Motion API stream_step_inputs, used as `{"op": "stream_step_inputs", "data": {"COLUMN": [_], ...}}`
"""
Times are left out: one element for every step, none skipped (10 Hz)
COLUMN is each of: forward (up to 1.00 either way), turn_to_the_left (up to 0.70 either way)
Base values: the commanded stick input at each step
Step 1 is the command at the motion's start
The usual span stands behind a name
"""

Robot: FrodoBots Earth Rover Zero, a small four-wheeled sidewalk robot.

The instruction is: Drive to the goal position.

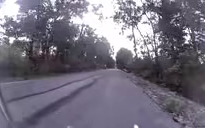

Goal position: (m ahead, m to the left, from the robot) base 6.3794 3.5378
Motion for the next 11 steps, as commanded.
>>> {"op": "stream_step_inputs", "data": {"forward": [0.70, 0.70, 0.70, 0.70, 0.70, 0.70, 0.70, 0.70, 0.70, 0.70, 0.70], "turn_to_the_left": [0.00, 0.00, 0.00, 0.00, 0.00, 0.00, 0.00, 0.00, 0.00, 0.00, 0.00]}}
